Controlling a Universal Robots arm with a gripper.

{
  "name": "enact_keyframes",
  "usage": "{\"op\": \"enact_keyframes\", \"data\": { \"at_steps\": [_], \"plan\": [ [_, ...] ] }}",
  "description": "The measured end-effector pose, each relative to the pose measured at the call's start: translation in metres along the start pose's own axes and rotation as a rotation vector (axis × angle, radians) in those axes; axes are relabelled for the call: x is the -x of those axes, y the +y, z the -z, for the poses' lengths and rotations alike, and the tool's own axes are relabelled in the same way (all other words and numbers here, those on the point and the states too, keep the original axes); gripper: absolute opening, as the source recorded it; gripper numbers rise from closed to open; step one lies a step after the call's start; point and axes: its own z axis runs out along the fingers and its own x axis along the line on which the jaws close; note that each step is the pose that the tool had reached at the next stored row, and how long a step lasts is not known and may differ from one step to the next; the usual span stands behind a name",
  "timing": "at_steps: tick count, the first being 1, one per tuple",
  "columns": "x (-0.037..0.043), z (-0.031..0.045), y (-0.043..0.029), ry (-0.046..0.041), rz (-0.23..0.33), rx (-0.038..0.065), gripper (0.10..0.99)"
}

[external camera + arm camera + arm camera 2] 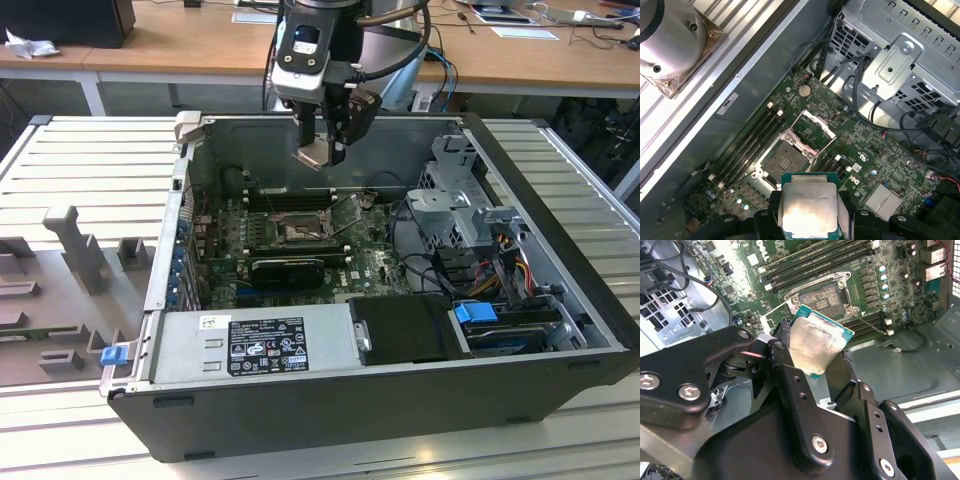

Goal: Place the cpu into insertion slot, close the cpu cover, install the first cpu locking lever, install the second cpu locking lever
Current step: 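Place the cpu into insertion slot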

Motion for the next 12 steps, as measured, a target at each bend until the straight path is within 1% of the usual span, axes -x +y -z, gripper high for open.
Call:
{"op": "enact_keyframes", "data": {
  "at_steps": [12],
  "plan": [
    [0.0000,-0.0004,0.0000,-0.0041,-0.046,0.001,0.525]
  ]
}}
